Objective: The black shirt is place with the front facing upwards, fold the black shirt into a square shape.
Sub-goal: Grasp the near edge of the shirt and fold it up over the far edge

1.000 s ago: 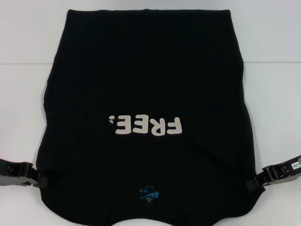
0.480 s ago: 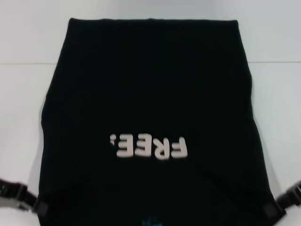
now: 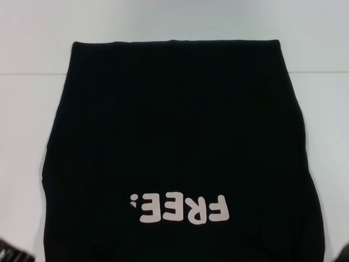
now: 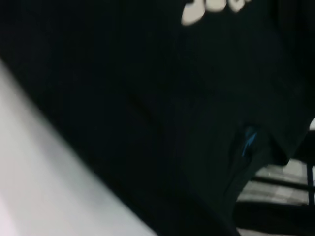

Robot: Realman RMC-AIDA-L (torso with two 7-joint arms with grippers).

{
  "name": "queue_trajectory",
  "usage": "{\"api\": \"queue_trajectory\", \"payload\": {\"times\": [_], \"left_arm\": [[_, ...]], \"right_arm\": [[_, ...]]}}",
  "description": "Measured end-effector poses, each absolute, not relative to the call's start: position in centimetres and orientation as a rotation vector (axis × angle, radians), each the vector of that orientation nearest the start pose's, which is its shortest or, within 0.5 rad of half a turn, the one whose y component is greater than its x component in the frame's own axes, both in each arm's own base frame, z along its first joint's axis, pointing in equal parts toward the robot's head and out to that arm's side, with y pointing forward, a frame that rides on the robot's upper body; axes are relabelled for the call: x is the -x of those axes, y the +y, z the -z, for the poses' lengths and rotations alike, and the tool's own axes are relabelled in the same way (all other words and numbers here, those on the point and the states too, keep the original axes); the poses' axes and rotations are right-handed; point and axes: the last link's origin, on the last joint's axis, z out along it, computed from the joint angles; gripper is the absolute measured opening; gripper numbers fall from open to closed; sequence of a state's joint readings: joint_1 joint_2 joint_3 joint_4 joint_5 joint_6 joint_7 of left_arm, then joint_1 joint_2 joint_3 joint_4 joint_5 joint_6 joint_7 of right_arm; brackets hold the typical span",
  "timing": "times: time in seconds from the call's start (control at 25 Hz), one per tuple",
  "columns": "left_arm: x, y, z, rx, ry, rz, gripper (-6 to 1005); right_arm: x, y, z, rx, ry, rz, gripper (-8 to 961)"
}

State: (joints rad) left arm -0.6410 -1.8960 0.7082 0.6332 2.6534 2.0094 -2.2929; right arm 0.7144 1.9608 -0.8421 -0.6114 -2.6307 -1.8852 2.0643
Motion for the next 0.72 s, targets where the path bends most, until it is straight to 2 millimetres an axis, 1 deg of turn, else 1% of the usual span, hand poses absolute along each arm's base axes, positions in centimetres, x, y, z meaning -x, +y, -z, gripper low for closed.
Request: {"api": "queue_trajectory", "payload": {"times": [0.08,0.12,0.16,0.2,0.24,0.36,0.4,0.48,0.52,0.56,0.6,0.64,0.72], "left_arm": [[29.5,28.6,-6.2,2.673,-2.037,-0.233,34],[29.5,28.6,-6.2,2.673,-2.037,-0.233,34],[29.5,28.6,-6.2,2.673,-2.037,-0.233,34],[29.1,30.6,-7.7,2.595,-2.012,-0.011,34],[29.0,30.9,-8.0,2.576,-2.01,0.022,34],[28.9,33.5,-9.8,2.416,-1.978,0.306,34],[28.8,34.3,-10.3,2.362,-1.959,0.399,34],[28.8,35.7,-11.0,2.269,-1.919,0.542,34],[28.9,37.3,-11.3,2.164,-1.873,0.684,34],[28.9,37.9,-11.2,2.119,-1.861,0.743,35],[28.9,37.9,-11.2,2.119,-1.861,0.743,35],[29.1,38.5,-11.1,2.066,-1.842,0.804,36],[29.6,39.7,-10.0,1.943,-1.797,0.938,36]], "right_arm": [[-28.0,30.2,-2.1,2.964,1.565,0.352,54],[-28.2,31.0,-3.1,2.902,1.593,0.203,56],[-28.2,31.0,-3.1,2.902,1.593,0.203,58],[-28.3,31.3,-3.7,2.866,1.608,0.118,59],[-28.3,31.7,-4.2,2.835,1.615,0.052,61],[-28.6,33.2,-6.7,2.677,1.635,-0.266,66],[-28.6,33.5,-7.2,2.637,1.631,-0.344,67],[-28.8,34.4,-8.5,2.521,1.605,-0.547,71],[-28.9,34.9,-9.0,2.461,1.586,-0.63,72],[-29.1,35.3,-9.4,2.405,1.573,-0.693,74],[-29.4,35.7,-9.6,2.34,1.555,-0.762,76],[-29.7,36.0,-9.8,2.273,1.541,-0.829,77],[-30.2,36.5,-9.7,2.162,1.511,-0.949,81]]}}
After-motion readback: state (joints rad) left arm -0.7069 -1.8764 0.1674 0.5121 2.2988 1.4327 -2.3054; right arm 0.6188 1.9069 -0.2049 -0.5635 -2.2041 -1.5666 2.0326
